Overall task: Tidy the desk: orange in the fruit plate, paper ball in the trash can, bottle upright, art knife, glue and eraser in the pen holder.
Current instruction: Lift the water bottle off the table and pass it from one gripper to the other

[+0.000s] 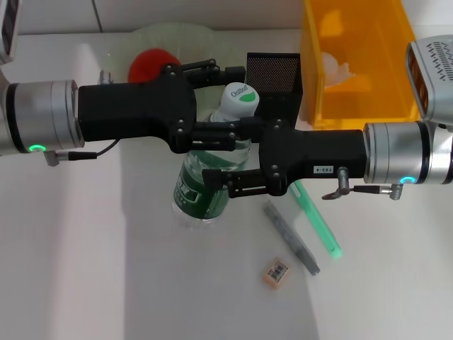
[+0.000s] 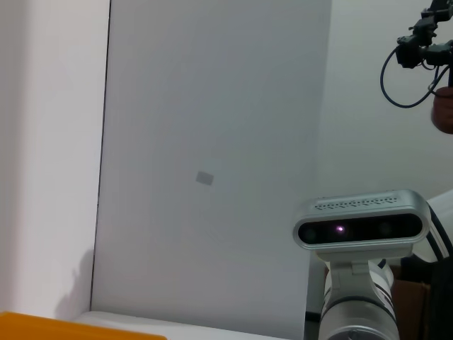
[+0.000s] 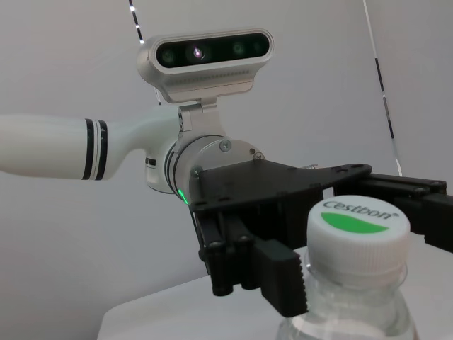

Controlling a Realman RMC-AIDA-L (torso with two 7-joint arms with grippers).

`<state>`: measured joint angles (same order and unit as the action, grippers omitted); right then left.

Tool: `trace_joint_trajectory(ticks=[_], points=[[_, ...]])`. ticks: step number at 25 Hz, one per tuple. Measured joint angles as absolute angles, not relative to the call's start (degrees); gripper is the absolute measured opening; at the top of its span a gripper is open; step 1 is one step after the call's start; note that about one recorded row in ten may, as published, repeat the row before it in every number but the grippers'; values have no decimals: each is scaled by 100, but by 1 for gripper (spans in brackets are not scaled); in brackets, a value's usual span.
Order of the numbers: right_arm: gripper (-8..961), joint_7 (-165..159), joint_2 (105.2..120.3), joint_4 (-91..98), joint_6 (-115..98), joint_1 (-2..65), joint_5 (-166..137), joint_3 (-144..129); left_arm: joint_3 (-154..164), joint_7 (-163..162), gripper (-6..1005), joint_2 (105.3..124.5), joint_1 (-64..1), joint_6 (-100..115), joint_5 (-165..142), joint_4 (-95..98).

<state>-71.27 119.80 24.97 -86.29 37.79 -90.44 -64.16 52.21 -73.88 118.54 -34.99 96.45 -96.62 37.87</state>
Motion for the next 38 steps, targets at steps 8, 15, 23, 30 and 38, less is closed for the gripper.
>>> trace_joint_trajectory(ticks=[8,15,23,30,38], points=[[796,-7127,11980,2458,-8628,3795,-9043,-6412,5270,-7411,774,11844,-3501,9543,-9665,3740],[796,-7127,11979,2450,-8622,3797,-9043,-6406,5356,-7408,574,11847,-3515,9536,-9668,3712],[796,-7128,11979,2442,-8620,3797,-9043,-6407,5362,-7397,512,11848,-3488,9552,-9640,3708],[796,-7128,11979,2443,-8619,3791,-9044,-6405,5361,-7268,435,11843,-3480,9567,-9648,3708],[796,-7118,11979,2444,-8622,3786,-9044,-6382,5361,-7137,436,11848,-3456,9582,-9623,3704]])
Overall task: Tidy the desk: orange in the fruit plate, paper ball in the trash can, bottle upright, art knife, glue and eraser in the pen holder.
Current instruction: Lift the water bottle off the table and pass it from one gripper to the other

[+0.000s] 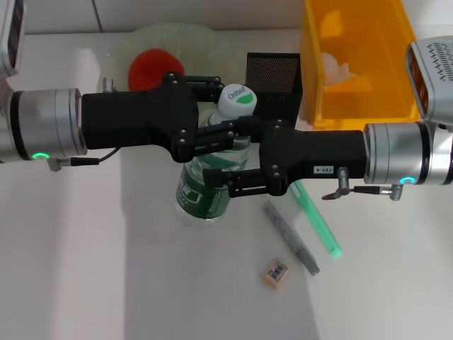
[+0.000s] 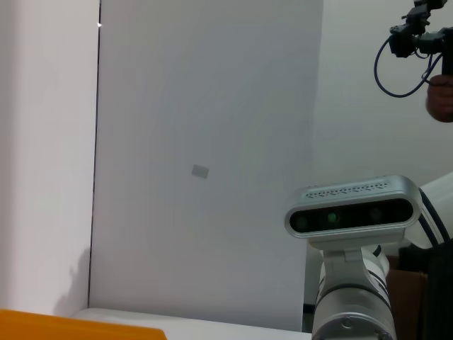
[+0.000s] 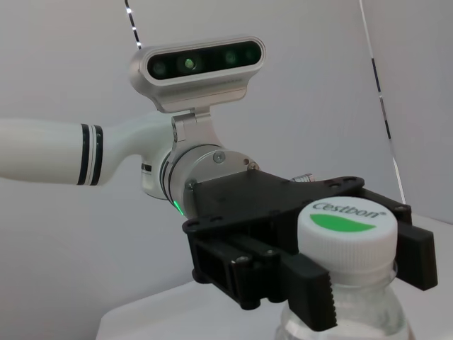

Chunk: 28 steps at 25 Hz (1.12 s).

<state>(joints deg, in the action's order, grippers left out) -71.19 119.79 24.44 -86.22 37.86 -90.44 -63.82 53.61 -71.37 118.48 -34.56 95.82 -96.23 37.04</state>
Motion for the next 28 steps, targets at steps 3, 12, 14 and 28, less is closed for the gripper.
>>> trace_joint_trajectory(ticks=[3,12,14,28], points=[[796,-7037,11979,2440,-8634,3766,-8963,-6401,5360,-7129,436,11848,-3454,9585,-9614,3700],[795,-6901,11985,2261,-8648,3779,-8697,-6422,5354,-7118,437,11838,-3454,9587,-9626,3699],[794,-6903,11985,2260,-8632,3790,-8692,-6449,5338,-7118,437,11838,-3454,9587,-9633,3699],[810,-7096,11980,2213,-8448,3842,-8668,-6558,5308,-7123,438,11839,-3455,9586,-9620,3701]])
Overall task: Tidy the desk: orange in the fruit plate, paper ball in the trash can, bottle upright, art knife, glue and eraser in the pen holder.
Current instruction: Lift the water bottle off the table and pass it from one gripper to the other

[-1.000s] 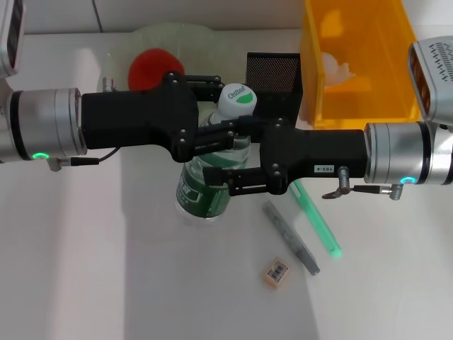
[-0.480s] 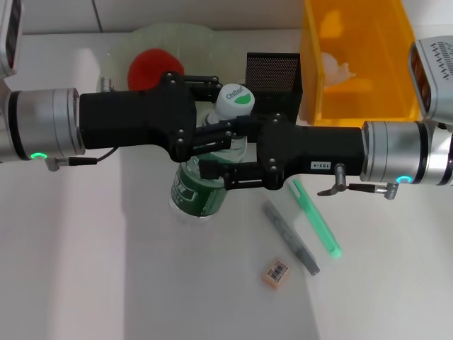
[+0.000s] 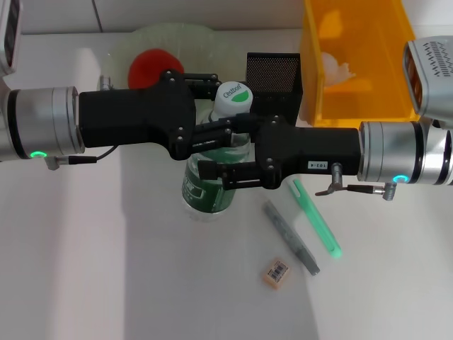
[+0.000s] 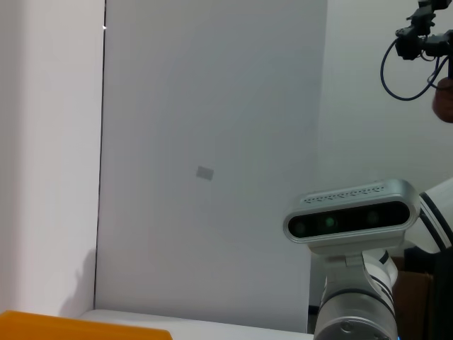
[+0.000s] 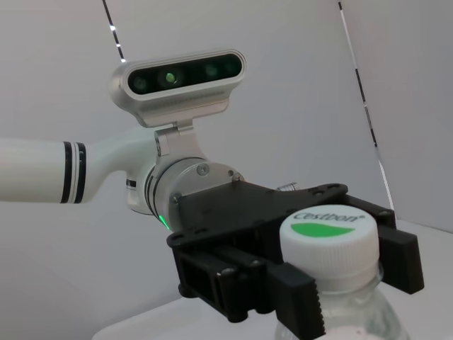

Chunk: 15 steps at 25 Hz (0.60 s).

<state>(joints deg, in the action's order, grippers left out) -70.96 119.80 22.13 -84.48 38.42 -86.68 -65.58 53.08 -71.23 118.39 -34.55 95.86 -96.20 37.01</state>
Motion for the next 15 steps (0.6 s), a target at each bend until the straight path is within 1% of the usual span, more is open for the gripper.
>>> trace_joint_trajectory(ticks=[15], points=[[824,-7135,11985,2206,-8310,3816,-8697,-6559,5295,-7160,439,11830,-3431,9597,-9447,3700]])
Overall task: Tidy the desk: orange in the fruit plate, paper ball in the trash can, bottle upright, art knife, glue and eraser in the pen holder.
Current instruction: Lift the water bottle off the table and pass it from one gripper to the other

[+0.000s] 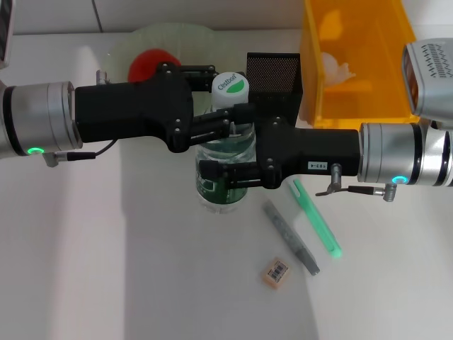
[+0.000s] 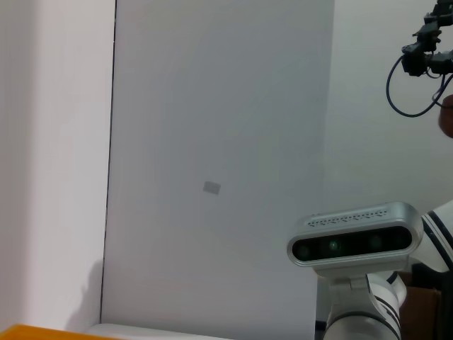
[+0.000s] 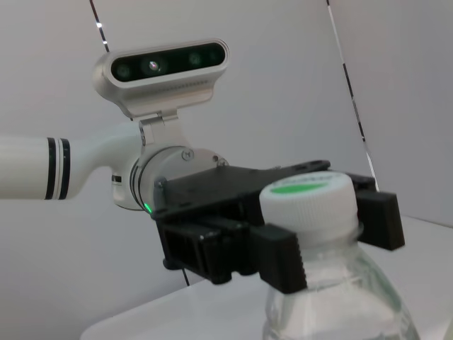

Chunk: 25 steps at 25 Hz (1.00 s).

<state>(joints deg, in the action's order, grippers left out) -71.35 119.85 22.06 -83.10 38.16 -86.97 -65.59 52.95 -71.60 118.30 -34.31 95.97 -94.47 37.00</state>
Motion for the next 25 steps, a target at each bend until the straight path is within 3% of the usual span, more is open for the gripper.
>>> trace_joint_trajectory(ticks=[25], points=[[820,-7070,11988,2069,-7821,3840,-8712,-6921,4755,-7276,441,11748,-3456,10027,-9154,3760]])
